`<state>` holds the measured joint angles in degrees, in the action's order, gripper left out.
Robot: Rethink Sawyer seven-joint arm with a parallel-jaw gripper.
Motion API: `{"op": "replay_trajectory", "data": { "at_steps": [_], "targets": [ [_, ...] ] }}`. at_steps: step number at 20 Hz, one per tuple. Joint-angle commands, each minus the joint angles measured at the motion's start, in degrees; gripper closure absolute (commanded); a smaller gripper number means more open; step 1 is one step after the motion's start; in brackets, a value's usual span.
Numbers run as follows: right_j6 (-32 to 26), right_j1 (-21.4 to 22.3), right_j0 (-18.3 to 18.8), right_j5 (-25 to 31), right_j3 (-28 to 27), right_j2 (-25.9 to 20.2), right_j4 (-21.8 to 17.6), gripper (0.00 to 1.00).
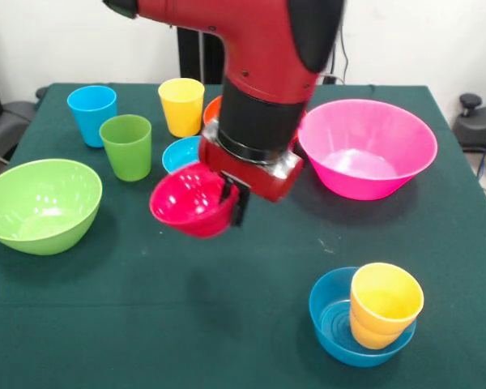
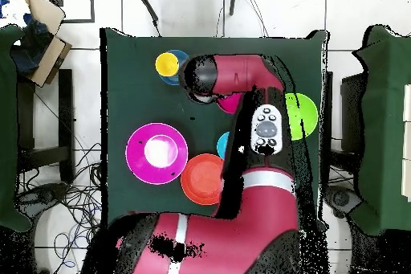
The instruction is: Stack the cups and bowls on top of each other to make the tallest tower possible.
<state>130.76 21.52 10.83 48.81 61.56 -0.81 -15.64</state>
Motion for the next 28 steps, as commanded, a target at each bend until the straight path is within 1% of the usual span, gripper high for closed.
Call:
{"op": "replay_trajectory", "data": {
  "at_steps": [1,5,6,7,8,9,10,11,12,15,17,19,21,26,28],
  "targets": [
    [4.53,-9.22,-4.3,11.02,-19.54,-4.57,2.47,1.0],
    [6.91,-13.79,-6.31,18.86,-31.79,-3.76,3.41,1.0],
    [8.36,-15.37,-7.12,21.98,-36.04,-3.07,3.27,1.0],
    [9.0,-16.36,-7.56,23.94,-38.62,-2.61,3.2,1.0],
    [10.14,-17.64,-8.21,27.4,-42.41,-1.87,2.87,1.0],
    [10.48,-18.3,-8.47,29.24,-44.41,-1.56,2.78,1.0],
    [11.15,-19.05,-8.88,32.35,-47.23,-1.03,2.5,1.0],
    [11.26,-19.44,-9.06,34.09,-48.76,-0.82,2.35,1.0],
    [11.61,-19.8,-9.47,37.23,-50.97,-0.18,1.96,1.0],
    [11.69,-20.15,-9.72,39.21,-52.61,0.23,1.59,1.0],
    [12.14,-19.68,-10.56,44.49,-54.68,2.32,0.86,1.0],
    [12.64,-19.69,-10.77,44.82,-54.68,2.16,1.28,1.0],
    [13.99,-20.13,-11.15,43.78,-54.41,1.6,1.74,1.0],
    [17.84,-22.15,-12.05,38.62,-53.44,-0.53,3.11,1.0],
    [18.5,-23.04,-12.27,37.35,-53.85,-1.31,3.41,1.0]
  ]
}}
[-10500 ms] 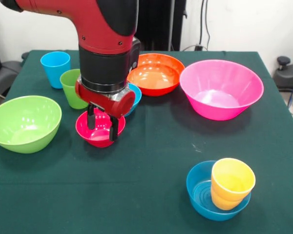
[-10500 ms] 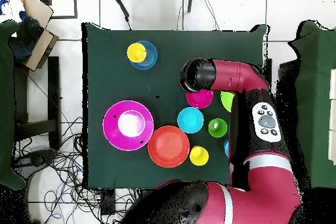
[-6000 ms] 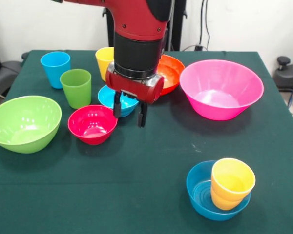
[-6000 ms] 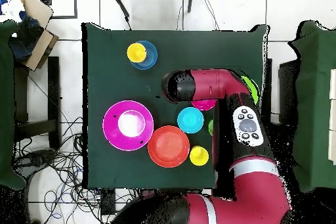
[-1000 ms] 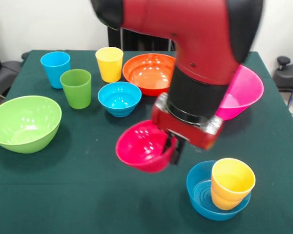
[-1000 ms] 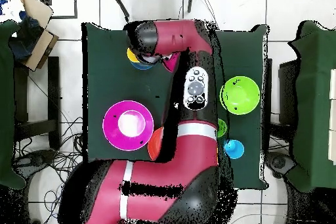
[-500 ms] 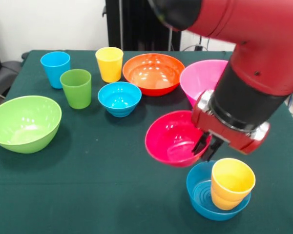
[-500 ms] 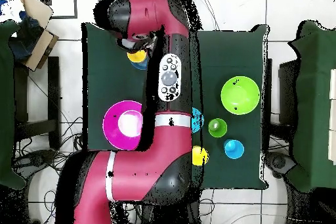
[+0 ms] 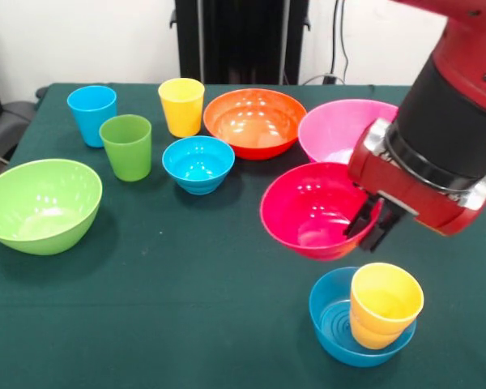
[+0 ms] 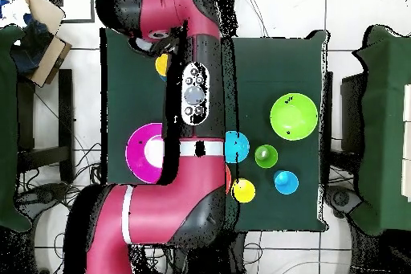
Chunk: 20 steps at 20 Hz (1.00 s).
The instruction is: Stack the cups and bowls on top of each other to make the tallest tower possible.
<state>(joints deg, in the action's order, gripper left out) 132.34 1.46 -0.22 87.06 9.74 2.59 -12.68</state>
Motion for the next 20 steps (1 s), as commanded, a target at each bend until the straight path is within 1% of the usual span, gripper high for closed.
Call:
{"op": "replay_trajectory", "data": {
  "at_steps": [1,2,7,20],
  "targets": [
    [17.04,-3.39,-1.22,-1.24,-2.27,-5.22,0.77,1.0],
    [17.49,-4.08,-1.3,-1.7,-2.79,-6.11,1.05,1.0],
    [20.44,-6.33,-2.23,-2.13,-5.06,-5.82,0.73,1.0],
    [25.03,-8.32,-4.02,0.11,-7.48,-3.76,-0.27,1.0]
  ]
}}
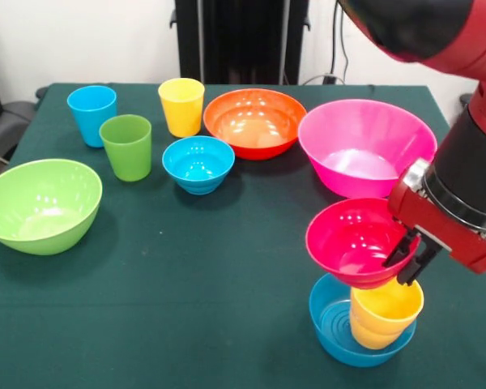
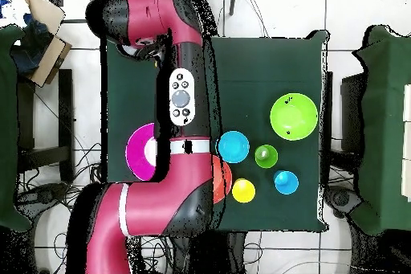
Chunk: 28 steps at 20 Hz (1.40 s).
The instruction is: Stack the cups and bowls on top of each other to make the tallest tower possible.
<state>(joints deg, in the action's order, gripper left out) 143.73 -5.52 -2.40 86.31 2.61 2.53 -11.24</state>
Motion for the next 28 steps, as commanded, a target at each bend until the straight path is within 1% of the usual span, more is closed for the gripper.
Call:
{"op": "replay_trajectory", "data": {
  "at_steps": [1,10,13,19,22,28],
  "targets": [
    [13.77,-1.4,-1.91,0.99,-0.47,-3.7,-1.71,1.0],
    [18.05,-2.3,-3.14,3.4,-2.06,-4.14,-2.31,1.0],
    [18.51,-2.68,-3.43,3.74,-2.38,-3.71,-2.59,1.0],
    [18.83,-4.17,-3.73,3.02,-3.58,-1.58,-3.89,1.0],
    [18.89,-5.25,-3.88,3.22,-4.72,0.86,-4.63,1.0],
    [18.66,-6.35,-3.89,3.3,-5.57,3.7,-3.96,1.0]
  ]
}}
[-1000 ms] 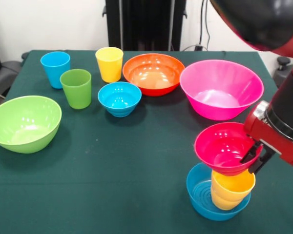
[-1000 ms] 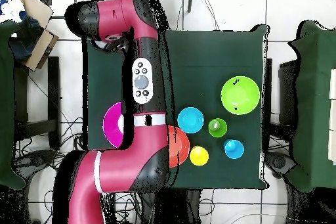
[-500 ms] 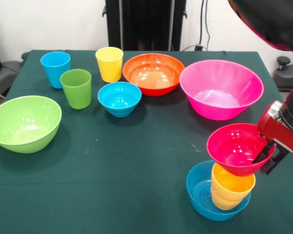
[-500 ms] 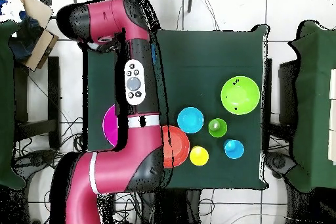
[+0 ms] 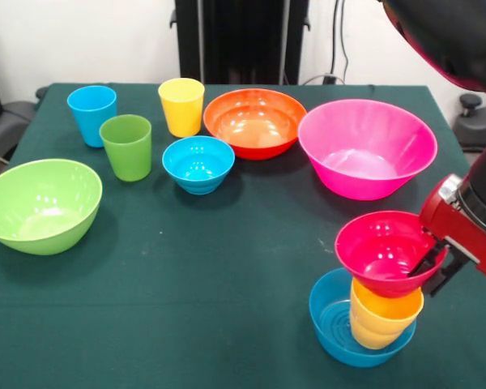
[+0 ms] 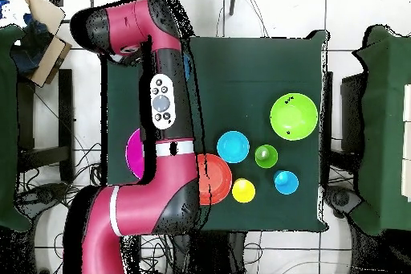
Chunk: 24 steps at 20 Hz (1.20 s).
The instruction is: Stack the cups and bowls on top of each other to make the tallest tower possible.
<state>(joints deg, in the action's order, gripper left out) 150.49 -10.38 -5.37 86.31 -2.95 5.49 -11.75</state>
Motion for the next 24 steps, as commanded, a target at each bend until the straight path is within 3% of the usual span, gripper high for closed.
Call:
{"op": "replay_trajectory", "data": {
  "at_steps": [1,21,22,24],
  "targets": [
    [11.98,-1.63,-0.89,3.18,-0.04,1.14,-3.04,1.0],
    [12.71,-4.24,-0.17,-1.27,-0.33,6.79,4.94,1.0],
    [12.89,-4.69,-0.06,-1.91,-0.45,8.76,6.91,0.0],
    [12.91,-4.48,-0.04,-2.95,-0.03,8.28,7.5,0.0]
  ]
}}
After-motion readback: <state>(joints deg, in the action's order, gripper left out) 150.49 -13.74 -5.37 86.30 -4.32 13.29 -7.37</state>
